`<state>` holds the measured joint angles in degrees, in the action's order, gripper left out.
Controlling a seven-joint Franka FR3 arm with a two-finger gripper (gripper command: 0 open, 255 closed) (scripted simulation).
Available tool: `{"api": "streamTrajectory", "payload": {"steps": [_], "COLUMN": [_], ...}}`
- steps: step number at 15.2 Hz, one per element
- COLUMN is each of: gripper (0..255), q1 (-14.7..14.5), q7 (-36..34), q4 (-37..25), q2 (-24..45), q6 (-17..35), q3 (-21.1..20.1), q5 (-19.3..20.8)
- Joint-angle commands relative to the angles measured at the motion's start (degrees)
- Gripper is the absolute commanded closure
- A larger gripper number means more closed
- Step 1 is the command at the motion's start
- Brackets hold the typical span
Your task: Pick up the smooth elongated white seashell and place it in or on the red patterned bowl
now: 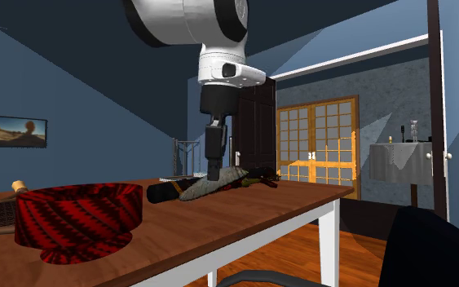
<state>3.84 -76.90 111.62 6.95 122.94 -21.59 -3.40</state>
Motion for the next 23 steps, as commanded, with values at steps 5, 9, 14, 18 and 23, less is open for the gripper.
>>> {"api": "streamTrajectory", "payload": {"steps": [5, 9, 14, 18, 23], "gripper": [255, 255, 255, 255, 255], "q1": [0.1, 0.2, -0.2, -2.3, -5.1], "q7": [0.0, -0.1, -1.0, -4.5, -9.4], "q4": [-3.0, -5.3, -5.9, -0.8, 4.0], "q2": [-1.5, -2.2, -3.8, -8.3, -12.9], "q6": [-4.4, -7.3, -9.4, -8.1, -7.0], "q3": [0.0, 0.0, -0.5, -2.5, -5.4], "q5": [-0.5, -0.7, -1.1, -2.7, -4.5]}}
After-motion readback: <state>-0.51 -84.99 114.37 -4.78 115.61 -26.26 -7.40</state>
